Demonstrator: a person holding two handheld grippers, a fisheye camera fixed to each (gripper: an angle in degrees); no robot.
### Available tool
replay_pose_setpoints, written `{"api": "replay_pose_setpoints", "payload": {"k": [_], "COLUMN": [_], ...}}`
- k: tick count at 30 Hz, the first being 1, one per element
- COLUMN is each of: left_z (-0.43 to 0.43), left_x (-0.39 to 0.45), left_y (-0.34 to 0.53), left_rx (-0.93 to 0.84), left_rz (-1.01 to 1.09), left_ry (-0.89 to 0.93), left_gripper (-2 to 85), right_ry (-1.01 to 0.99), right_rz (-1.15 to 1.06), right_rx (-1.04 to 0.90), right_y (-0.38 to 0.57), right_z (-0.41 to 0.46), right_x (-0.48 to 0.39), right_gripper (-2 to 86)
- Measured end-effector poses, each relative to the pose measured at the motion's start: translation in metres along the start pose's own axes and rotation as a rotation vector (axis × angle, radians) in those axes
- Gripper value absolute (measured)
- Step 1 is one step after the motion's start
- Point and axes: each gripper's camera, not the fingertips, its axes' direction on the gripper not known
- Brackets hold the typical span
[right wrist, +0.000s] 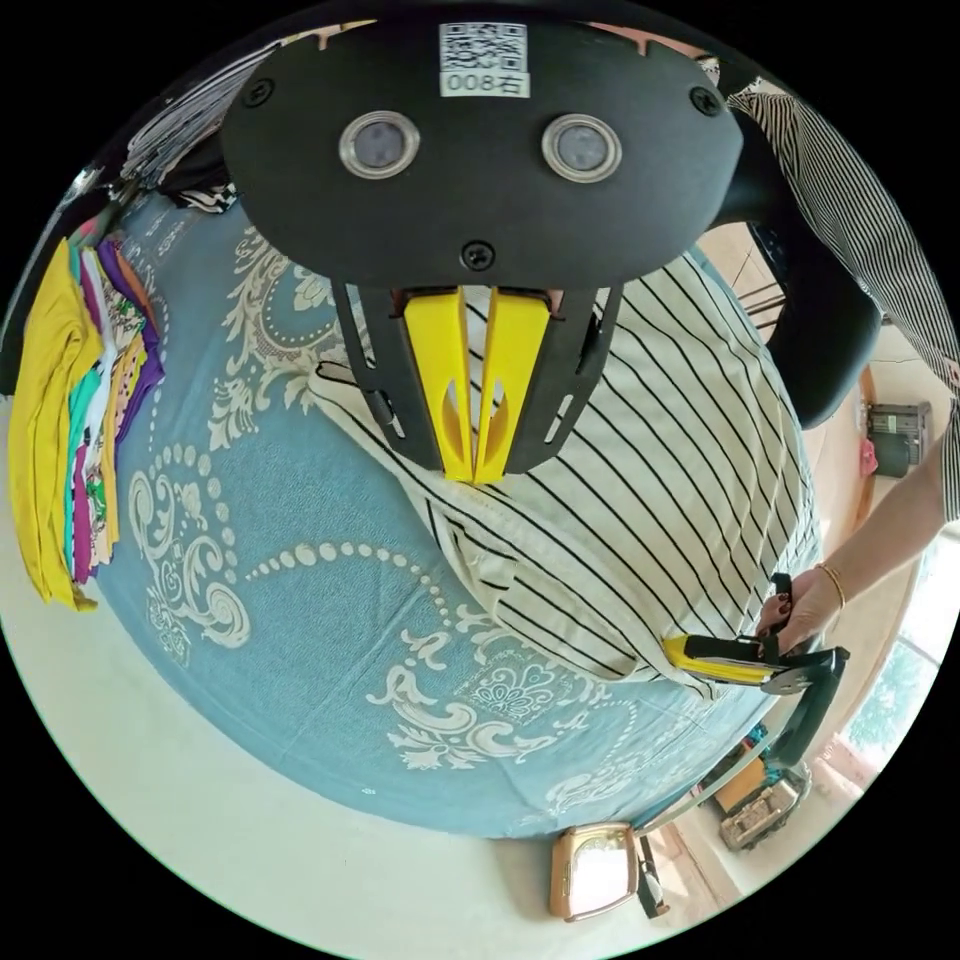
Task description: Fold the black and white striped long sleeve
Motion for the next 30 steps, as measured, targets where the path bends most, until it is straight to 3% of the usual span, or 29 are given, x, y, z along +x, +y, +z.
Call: {"api": "replay_pose_setpoints", "payload": {"k": [4,8,14,18,23,30], "left_z": [-0.003,-0.001,0.038,0.035,0.034,0.051], "left_x": [0.011,0.036,0.065,0.069,0.096,0.125], "left_y": [-0.019,-0.02,-0.021,-0.026,-0.036,-0.042], "left_rx": [0.078,0.126,-0.006,0.043,0.029,-0.054], "left_rz": [-0.045,-0.016,0.003,-0.049,0.06,0.176], "left_ry": [-0.039,0.035,-0.001,0.03,-0.021,-0.16], "left_gripper": [0.2,0.2,0.3,0.7,3.4,3.0], "right_ry": [0.057,0.042,0.01,-0.035,-0.037,0.02], "right_rz": [0.024,0.078,0.023,0.064,0.045,0.032], "right_rx": [0.04,0.103,0.065,0.05,0.128,0.057], "right_y": [-0.019,-0.017,-0.007,-0.011,-0.013,-0.027], "right_z": [0.007,0.007,0.04,0.057,0.038,0.062], "right_x": [-0.008,-0.013,-0.054,-0.049,-0.055,-0.058], "right_gripper": [0.1,0.0,0.0,0.0,-0.1,-0.3]}}
